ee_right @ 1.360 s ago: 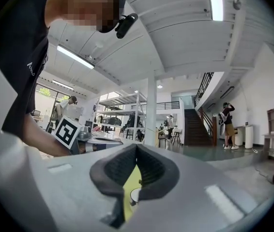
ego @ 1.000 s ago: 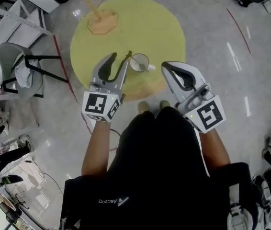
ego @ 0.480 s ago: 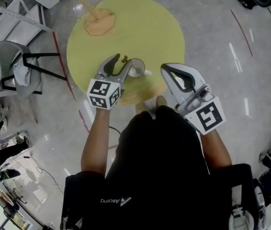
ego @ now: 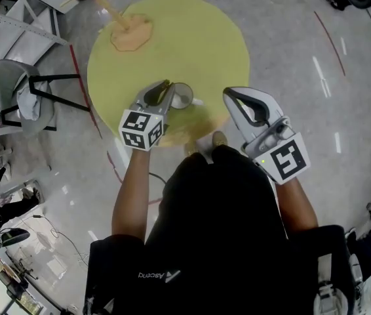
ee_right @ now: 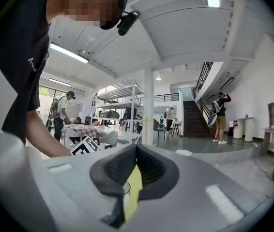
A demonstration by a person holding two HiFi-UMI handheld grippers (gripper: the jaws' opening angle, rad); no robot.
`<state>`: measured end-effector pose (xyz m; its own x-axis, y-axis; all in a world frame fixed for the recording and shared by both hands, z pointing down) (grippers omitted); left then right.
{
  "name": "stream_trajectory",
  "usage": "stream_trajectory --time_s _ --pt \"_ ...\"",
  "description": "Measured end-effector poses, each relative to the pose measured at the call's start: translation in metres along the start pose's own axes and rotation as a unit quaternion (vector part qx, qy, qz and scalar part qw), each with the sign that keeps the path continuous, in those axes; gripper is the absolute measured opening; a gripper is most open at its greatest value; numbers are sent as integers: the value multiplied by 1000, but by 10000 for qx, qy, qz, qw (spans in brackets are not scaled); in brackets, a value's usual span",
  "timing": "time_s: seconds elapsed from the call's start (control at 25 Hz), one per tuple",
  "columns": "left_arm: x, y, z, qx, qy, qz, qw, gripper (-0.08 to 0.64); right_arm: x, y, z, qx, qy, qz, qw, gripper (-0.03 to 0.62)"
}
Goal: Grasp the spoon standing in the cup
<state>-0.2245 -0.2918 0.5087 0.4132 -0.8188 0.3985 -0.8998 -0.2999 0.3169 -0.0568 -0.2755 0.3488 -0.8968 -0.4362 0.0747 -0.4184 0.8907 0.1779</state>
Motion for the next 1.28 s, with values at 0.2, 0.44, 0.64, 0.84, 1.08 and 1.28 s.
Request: stream_trajectory --time_s 0.2,0.44,0.64,0.84,1.08,1.28 --pt "-8 -11 9 66 -175 53 9998 60 -2 -2 1 5 -32 44 10000 3" --pt "-32 -36 37 364 -611 178 9973 59 -7 1 5 -18 -160 126 9998 3" --pt "-67 -60 82 570 -1212 346 9904 58 -6 1 16 -10 -297 210 9993 3" --pt "-103 -79 120 581 -1698 521 9824 58 -7 3 30 12 -434 281 9987 3" --pt "-129 -91 138 629 -1979 639 9761 58 -9 5 36 62 -568 314 9979 3" --pt "-142 -97 143 622 -2080 672 9738 58 -14 10 38 72 -544 313 9980 3"
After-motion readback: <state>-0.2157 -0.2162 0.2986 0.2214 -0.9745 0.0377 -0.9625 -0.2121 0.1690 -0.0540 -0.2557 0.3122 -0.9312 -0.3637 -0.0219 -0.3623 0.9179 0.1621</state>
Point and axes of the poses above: the fingertips, and each gripper's own axes: x forward along the fingers, y to its left, z out of its top, the point moved 3 cm from there along -x, backward along the fingers, and after that the axes turned 9 degrees about -x, right-handed, at the moved point
